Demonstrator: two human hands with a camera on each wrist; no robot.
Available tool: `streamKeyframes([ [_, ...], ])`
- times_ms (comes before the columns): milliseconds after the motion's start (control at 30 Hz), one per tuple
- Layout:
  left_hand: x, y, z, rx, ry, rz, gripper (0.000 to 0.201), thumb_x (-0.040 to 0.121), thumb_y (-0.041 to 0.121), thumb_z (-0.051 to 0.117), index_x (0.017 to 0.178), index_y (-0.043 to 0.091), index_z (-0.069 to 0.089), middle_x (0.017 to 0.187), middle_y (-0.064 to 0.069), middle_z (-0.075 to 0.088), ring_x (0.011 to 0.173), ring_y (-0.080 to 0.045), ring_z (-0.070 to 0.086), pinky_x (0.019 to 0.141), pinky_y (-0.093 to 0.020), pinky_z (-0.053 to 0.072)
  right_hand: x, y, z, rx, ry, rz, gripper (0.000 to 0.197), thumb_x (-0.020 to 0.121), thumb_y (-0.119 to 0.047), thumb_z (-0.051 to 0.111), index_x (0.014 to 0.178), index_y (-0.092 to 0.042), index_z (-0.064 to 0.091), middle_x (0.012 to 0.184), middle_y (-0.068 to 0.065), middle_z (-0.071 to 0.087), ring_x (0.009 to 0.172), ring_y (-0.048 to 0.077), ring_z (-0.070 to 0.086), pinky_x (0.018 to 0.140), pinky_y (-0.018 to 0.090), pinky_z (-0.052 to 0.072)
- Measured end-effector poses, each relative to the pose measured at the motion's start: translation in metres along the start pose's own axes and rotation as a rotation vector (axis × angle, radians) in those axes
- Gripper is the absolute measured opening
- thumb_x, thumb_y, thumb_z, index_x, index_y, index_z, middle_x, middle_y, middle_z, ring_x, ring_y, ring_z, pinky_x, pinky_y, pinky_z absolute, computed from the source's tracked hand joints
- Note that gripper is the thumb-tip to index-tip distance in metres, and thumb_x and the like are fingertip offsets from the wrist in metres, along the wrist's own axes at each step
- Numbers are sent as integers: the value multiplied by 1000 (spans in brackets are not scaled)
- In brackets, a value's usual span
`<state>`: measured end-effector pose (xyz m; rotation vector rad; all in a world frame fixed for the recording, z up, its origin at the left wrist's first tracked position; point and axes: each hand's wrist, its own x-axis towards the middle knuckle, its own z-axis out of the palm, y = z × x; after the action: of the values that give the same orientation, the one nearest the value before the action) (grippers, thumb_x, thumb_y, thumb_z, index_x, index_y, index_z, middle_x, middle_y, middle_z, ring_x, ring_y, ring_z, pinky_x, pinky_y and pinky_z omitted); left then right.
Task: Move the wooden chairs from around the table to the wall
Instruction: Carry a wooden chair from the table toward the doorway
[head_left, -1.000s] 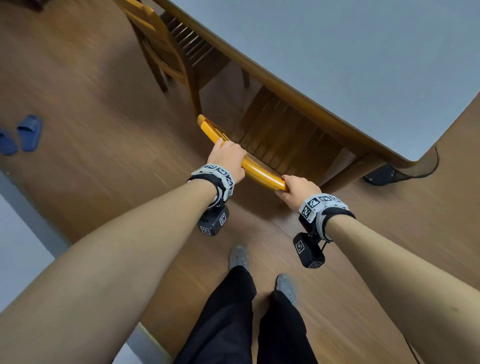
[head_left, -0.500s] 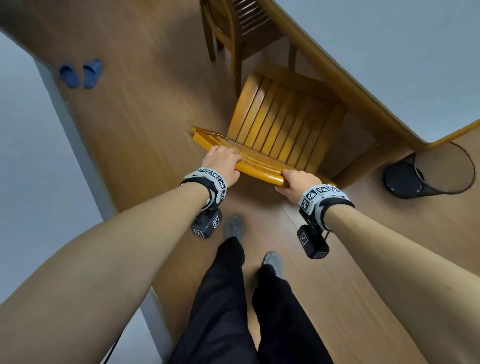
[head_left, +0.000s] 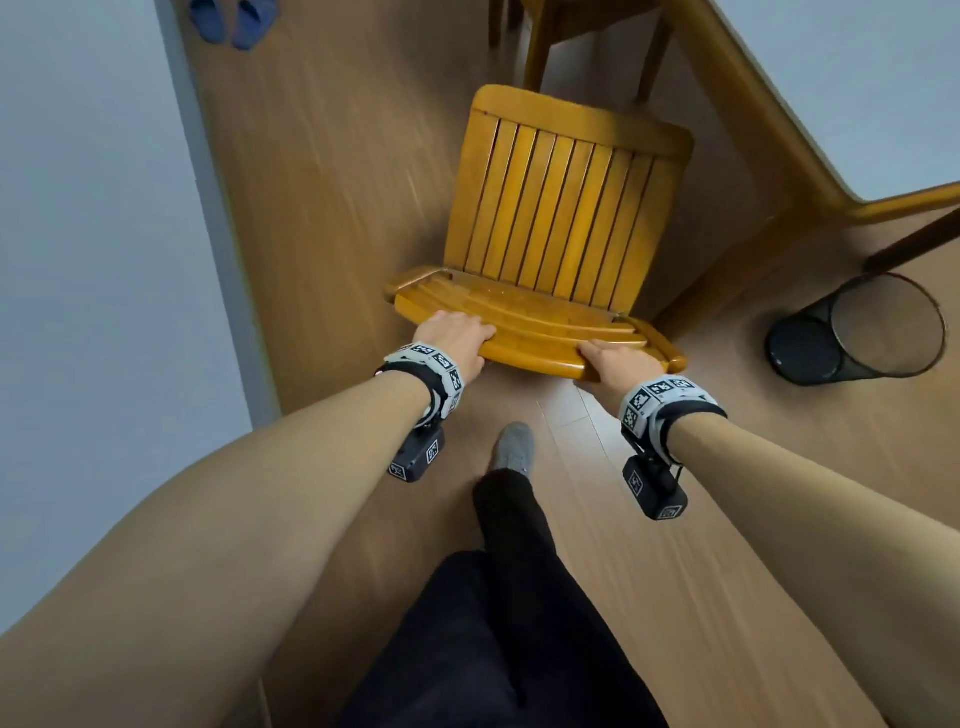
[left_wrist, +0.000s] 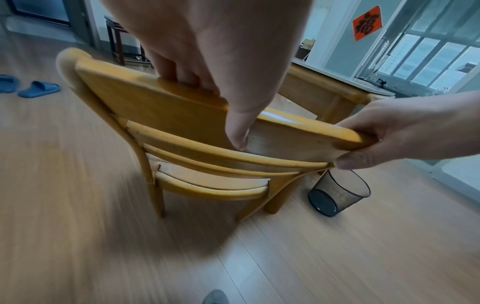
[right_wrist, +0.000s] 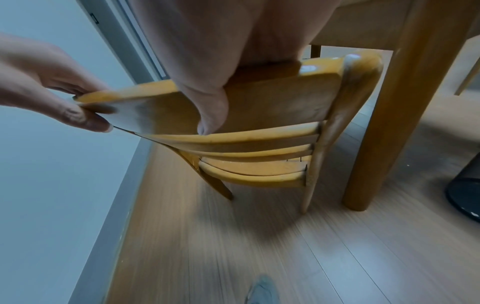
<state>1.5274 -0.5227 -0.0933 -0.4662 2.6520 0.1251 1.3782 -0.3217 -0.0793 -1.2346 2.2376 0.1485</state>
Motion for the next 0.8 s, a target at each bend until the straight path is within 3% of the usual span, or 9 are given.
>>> streamKeyframes([
  [433, -171, 136, 82, -114, 53, -129, 45, 95, 36, 61, 138, 22, 56, 130, 1, 61, 122, -23, 54, 107, -40, 39, -167, 13, 94, -64, -79, -115, 38, 101, -38, 60, 135, -22, 52, 137, 2, 60, 114, 27, 63, 92, 44, 57],
  [667, -256, 271, 108, -183, 0, -264, 50, 96, 33, 60, 144, 20, 52, 139, -3, 58, 128, -25, 52, 109, -43, 39, -258, 79, 153, -183, -57, -280, 34, 100, -41, 59, 128, -22, 54, 129, 2, 63, 106, 30, 65, 81, 44, 59],
  [800, -298, 360, 125, -250, 14, -323, 46, 97, 33, 59, 141, 21, 54, 135, -1, 60, 124, -24, 54, 105, -42, 41, -310, 127, 177, -228, -73, -362, 30, 99, -38, 61, 125, -23, 56, 128, 1, 63, 107, 28, 64, 77, 39, 57],
])
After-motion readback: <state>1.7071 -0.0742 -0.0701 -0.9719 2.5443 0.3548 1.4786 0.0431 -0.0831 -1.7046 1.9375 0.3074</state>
